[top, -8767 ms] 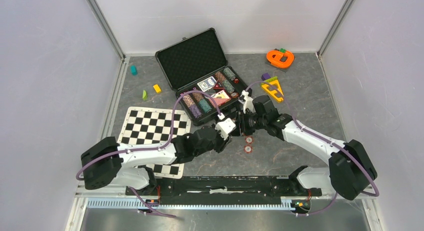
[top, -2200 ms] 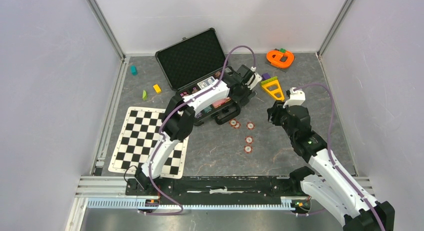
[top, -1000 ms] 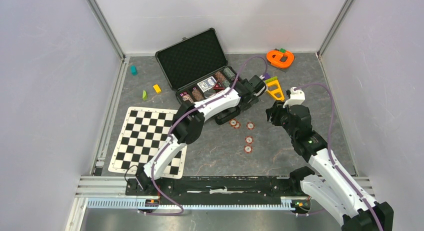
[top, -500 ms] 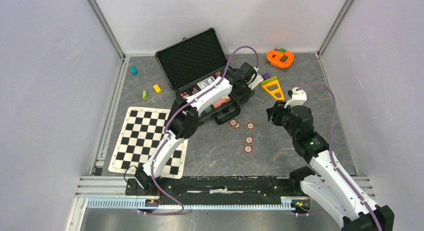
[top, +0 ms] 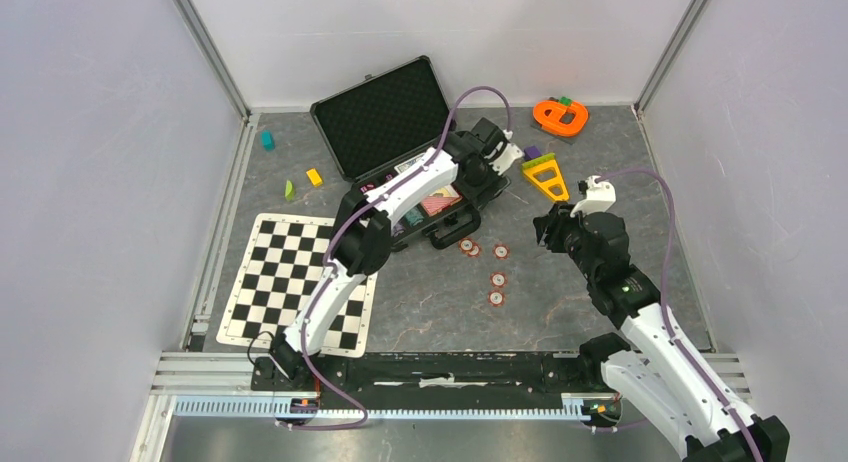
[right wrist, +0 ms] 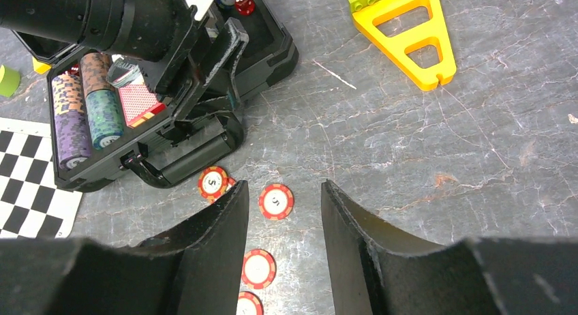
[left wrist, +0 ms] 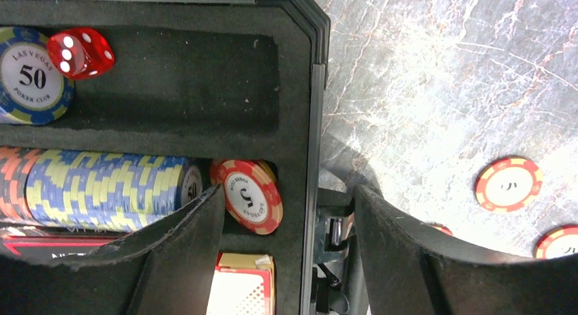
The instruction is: Pack up texas hold em set
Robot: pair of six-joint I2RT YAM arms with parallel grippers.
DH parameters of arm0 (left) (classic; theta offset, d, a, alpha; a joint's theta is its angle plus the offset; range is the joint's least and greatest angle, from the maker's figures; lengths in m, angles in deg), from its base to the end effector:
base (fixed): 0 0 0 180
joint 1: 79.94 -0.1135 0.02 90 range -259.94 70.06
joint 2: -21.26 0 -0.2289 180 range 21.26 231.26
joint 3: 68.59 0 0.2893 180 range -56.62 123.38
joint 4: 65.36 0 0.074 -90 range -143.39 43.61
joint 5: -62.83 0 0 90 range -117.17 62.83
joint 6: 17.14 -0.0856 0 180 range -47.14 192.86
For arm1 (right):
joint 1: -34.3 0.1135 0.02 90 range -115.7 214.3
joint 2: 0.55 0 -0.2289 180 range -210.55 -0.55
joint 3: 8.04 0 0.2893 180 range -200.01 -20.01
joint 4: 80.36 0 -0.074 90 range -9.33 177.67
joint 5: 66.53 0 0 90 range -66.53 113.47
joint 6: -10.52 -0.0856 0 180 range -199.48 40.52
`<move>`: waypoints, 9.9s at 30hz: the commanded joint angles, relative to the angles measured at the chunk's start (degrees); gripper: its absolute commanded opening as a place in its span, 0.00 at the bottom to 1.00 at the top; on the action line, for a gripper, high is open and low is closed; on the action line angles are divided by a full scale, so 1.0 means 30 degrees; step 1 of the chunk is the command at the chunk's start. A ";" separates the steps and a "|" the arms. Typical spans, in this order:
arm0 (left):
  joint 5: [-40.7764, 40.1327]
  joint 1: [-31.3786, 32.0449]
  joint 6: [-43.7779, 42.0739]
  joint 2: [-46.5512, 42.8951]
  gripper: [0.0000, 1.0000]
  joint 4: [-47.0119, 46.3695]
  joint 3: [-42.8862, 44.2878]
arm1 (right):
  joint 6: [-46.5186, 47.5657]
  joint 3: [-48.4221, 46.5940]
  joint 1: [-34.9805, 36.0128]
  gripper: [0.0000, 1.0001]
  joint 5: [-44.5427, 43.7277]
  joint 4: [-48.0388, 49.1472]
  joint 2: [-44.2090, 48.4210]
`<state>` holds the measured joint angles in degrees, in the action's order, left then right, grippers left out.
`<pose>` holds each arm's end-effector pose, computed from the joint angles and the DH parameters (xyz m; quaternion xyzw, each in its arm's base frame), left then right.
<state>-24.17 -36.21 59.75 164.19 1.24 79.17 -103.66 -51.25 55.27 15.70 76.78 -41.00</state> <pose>0.4062 -0.3947 0.1353 0.4670 0.8496 -0.0889 0.2284 0.2693 0.0908 0.2214 0.0617 0.8164 0.1681 0.5491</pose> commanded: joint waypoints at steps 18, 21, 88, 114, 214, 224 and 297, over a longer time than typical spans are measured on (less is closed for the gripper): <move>-0.3919 0.1358 0.1896 -0.5878 1.00 -0.6022 -0.7463 | 0.0556 -0.0845 -0.0301 0.50 0.0323 0.0638 -0.1985; -0.4133 0.1363 0.2206 -0.8366 1.00 -0.9343 -0.9982 | 0.0468 -0.1341 -0.0581 0.51 0.0019 0.0863 -0.2168; -0.1096 -0.1965 1.1663 -2.4595 0.92 -1.7283 -2.9464 | 0.5021 -0.6771 0.4606 0.39 0.4515 -0.1516 -1.5181; -0.3695 -0.1450 1.3566 -2.8817 0.94 -1.8747 -3.3365 | 1.3418 -0.3446 0.5284 0.98 0.8797 0.6850 -1.0577; -0.2635 -0.1450 1.3772 -2.7941 0.95 -1.9165 -3.4014 | 2.0668 -0.7727 0.6826 0.94 0.5706 0.1698 -1.4219; -0.2607 -0.1450 1.3599 -2.8100 0.95 -1.9033 -3.4061 | 2.3242 -0.9688 0.7435 0.95 0.3442 0.0047 -1.5951; -0.3206 -0.1479 1.3566 -2.8249 0.96 -1.8796 -3.4057 | 2.4823 -0.7200 0.7495 0.98 0.2870 0.8303 -1.6372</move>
<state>-34.26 -40.82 100.65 80.74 -52.70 -24.63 -24.32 -78.68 77.63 28.83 76.14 -93.96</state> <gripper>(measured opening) 0.958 0.982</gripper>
